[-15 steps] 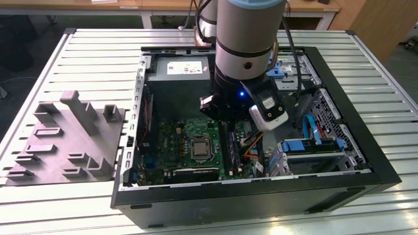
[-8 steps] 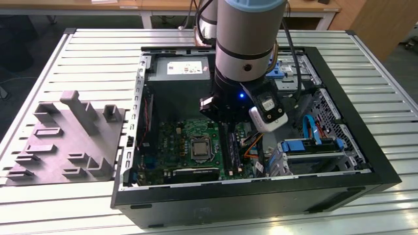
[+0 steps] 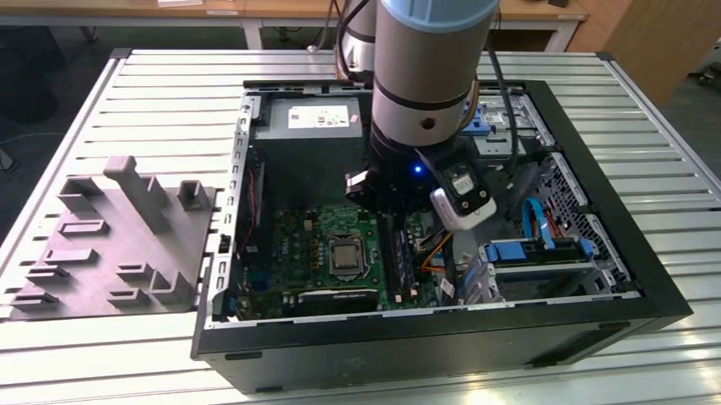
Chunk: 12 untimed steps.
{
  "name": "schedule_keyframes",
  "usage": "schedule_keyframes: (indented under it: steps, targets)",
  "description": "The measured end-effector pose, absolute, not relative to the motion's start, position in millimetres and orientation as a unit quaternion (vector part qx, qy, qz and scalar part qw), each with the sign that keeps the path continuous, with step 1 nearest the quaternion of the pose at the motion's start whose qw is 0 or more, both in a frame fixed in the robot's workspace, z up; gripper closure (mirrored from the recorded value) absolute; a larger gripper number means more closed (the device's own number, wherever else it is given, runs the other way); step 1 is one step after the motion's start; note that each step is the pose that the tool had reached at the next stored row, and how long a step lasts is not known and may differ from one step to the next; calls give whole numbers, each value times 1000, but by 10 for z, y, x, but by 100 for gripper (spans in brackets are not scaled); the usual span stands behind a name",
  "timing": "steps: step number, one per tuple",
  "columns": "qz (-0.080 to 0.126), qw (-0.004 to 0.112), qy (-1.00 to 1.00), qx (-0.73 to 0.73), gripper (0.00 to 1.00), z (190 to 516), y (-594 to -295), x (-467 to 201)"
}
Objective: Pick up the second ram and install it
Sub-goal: 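Insert the second ram into the second slot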
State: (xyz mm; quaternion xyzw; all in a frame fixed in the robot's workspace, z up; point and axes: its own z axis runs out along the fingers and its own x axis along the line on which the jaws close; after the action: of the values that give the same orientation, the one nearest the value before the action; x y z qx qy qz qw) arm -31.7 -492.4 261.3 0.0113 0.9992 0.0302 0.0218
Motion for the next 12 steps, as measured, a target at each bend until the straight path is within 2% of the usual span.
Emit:
schedule_keyframes:
  steps: [12]
  targets:
    - [32,22,999,11,89,2479,-4923,-316]
